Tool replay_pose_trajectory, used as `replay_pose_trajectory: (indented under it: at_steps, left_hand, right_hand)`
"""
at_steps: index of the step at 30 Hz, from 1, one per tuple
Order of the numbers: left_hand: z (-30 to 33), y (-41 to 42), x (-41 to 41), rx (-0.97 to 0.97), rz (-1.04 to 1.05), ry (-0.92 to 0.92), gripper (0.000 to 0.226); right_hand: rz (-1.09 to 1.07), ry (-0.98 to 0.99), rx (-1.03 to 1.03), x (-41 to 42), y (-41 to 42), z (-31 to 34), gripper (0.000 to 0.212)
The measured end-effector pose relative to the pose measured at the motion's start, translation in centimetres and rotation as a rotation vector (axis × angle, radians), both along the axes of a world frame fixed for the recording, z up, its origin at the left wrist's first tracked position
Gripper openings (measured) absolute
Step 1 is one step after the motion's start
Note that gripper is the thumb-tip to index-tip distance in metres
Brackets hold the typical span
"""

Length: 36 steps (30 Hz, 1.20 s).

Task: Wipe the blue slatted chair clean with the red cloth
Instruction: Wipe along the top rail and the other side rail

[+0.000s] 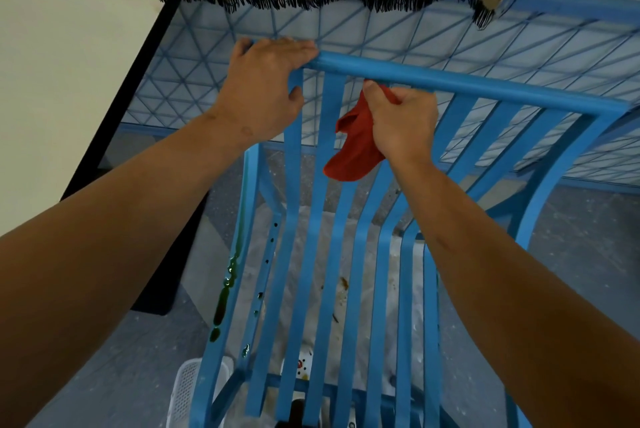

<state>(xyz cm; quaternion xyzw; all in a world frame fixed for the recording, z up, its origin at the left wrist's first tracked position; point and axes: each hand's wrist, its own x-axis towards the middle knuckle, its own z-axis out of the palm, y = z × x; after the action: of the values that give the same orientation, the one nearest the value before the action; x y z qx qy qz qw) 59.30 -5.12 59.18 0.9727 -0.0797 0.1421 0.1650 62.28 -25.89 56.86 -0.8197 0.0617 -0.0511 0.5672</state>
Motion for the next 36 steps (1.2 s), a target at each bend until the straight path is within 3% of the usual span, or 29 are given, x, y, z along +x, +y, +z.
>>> replay_pose_trajectory:
  at_steps: [9,20,26,30,33,36]
  left_hand:
    - [0.1,0.0,0.1,-0.004,0.005,0.009,0.057]
    - [0.5,-0.1,-0.2,0.000,-0.003,0.025,0.056]
    - [2.1,0.6,-0.1,-0.018,-0.052,0.106,0.060]
    - [2.6,1.8,-0.8,-0.121,-0.108,0.079,0.063]
    - [2.2,3.1,-1.9,-0.249,-0.053,0.056,0.065]
    - [1.5,4.5,-2.7,-0.337,0.029,0.093,0.067]
  right_hand:
    - [-0.095,0.077,0.142,-0.2,-1.3,-0.7,0.042]
    - [0.019,-0.016,-0.005,-0.9,-0.7,0.9,0.042]
    - [0.134,-0.260,-0.252,-1.0,-4.2,6.0,0.031]
    - [0.393,-0.457,-0.641,1.9,-4.9,6.9,0.037]
    - [0.576,-0.457,-0.887,3.6,-3.7,4.9,0.040]
    - [0.659,-0.439,-0.942,3.3,-1.3,4.0,0.045]
